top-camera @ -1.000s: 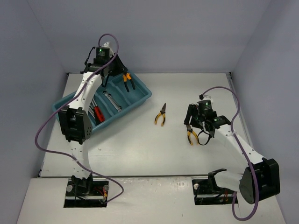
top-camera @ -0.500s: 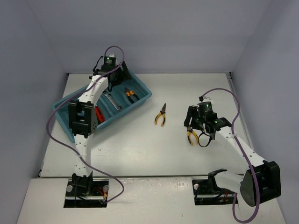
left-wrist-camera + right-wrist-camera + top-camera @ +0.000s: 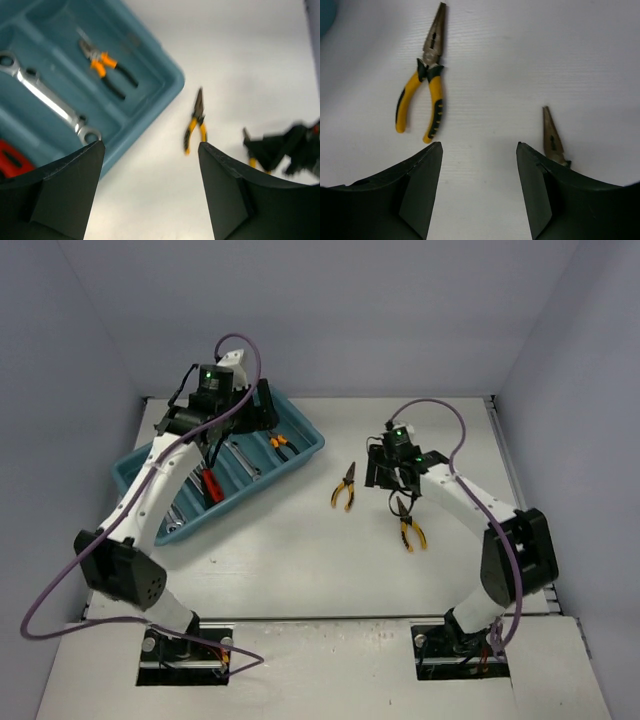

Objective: Sort the tools into containers

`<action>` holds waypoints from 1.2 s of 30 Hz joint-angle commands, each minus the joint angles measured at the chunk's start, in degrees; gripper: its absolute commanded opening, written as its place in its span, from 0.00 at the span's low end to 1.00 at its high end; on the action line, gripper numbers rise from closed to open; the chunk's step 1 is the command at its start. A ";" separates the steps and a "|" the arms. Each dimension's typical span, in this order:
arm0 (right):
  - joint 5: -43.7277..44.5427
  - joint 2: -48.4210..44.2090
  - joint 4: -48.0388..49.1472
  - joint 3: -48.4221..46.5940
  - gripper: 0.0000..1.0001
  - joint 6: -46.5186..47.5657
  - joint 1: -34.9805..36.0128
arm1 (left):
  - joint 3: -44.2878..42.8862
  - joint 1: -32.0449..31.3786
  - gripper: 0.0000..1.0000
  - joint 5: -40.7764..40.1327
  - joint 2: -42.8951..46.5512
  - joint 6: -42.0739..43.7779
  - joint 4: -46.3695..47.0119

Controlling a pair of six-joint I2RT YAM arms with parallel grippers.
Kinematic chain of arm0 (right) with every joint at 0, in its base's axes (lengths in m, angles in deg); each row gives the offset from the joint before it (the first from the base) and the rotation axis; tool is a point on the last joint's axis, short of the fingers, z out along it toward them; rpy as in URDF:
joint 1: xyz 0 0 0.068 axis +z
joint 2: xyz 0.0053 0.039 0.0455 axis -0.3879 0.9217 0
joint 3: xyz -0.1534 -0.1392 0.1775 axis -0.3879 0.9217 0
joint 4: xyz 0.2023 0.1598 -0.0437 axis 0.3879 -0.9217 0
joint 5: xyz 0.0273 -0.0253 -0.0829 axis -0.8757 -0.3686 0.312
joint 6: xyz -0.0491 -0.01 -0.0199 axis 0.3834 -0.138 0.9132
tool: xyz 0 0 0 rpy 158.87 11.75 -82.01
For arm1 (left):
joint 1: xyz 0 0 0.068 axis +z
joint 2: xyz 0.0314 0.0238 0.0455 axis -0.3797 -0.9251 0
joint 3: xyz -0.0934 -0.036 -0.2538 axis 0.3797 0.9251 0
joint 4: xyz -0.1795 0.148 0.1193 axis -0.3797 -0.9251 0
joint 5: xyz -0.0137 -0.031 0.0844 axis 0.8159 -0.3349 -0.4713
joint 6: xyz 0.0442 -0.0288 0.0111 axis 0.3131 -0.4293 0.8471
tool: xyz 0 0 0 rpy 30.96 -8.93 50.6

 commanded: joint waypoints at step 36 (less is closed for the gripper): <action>18.56 7.08 3.01 -15.66 0.00 18.57 6.93 | 27.29 1.98 0.72 -8.03 25.42 7.13 -13.69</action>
